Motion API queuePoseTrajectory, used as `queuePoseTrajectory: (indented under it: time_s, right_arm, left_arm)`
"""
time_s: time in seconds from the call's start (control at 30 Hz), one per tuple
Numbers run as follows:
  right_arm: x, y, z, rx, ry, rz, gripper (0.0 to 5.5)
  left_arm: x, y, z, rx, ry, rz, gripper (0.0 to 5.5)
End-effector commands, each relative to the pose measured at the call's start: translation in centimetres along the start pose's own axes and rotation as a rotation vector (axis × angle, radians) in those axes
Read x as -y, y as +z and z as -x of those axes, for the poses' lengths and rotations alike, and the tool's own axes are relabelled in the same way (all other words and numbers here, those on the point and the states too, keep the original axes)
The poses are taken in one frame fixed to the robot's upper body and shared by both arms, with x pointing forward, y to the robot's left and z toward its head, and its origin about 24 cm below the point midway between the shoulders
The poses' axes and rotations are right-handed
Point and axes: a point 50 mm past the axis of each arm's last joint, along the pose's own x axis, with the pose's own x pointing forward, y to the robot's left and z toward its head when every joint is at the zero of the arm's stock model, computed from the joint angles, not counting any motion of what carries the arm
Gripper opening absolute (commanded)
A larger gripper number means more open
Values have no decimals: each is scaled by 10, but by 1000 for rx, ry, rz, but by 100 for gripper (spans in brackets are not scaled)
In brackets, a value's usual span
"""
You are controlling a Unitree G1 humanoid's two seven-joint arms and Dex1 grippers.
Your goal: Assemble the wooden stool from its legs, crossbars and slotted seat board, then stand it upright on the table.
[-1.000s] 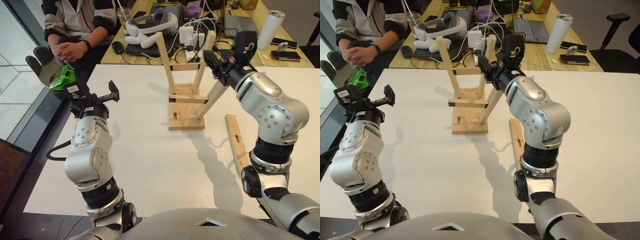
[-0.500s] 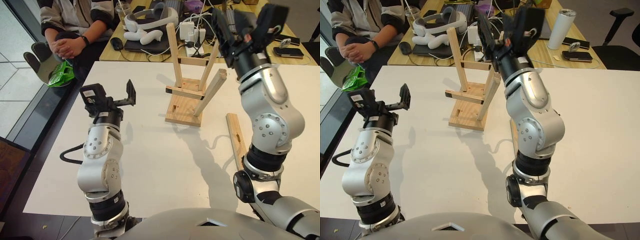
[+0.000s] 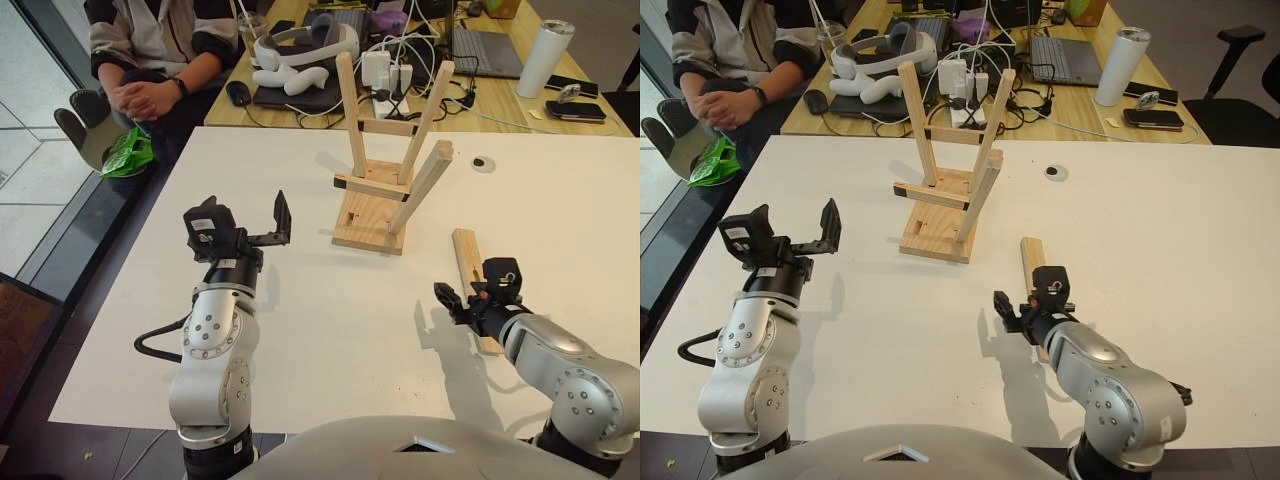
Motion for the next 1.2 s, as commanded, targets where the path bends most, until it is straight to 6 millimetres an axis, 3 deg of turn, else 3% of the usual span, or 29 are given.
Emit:
queuePoseTrajectory:
  time_s: [0.03, 0.13, 0.27, 0.83, 1.2]
  right_arm:
    - [9, 13, 2, 26, -45, 65, 419]
    - [10, 18, 1, 45, -68, 68, 476]
    - [19, 9, -5, 4, -149, -42, 537]
    - [20, -17, -28, -186, -163, -99, 537]
    - [15, -16, -27, -179, -108, -85, 344]
  left_arm:
    - [1, 3, 0, 4, 11, -11, 540]
    - [1, 4, 0, 6, 14, -13, 540]
    - [1, 4, -4, 10, 11, -14, 540]
    - [0, 12, -16, 44, 4, -10, 540]
    - [-3, 14, -18, 49, 20, -19, 540]
